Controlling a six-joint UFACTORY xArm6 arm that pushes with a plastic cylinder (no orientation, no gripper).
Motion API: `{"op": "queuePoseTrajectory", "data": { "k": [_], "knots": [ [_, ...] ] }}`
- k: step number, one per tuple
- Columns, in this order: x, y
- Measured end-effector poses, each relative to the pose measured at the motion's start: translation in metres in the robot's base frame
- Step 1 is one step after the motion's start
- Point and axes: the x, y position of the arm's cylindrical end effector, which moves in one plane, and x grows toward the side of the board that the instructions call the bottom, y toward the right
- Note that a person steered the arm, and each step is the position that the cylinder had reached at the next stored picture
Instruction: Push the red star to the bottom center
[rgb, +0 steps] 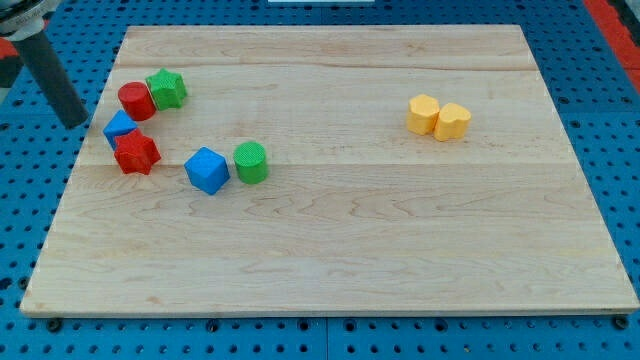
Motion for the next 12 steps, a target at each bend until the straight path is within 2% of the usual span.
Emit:
{"op": "queuePoseTrajectory", "data": {
  "k": [5,8,9,11,12],
  "knots": [
    [-0.003,0.0],
    [0.016,0.019],
    [0.03,0.021],
    [0.053,0.1],
    [0.099,0.119]
  ]
}}
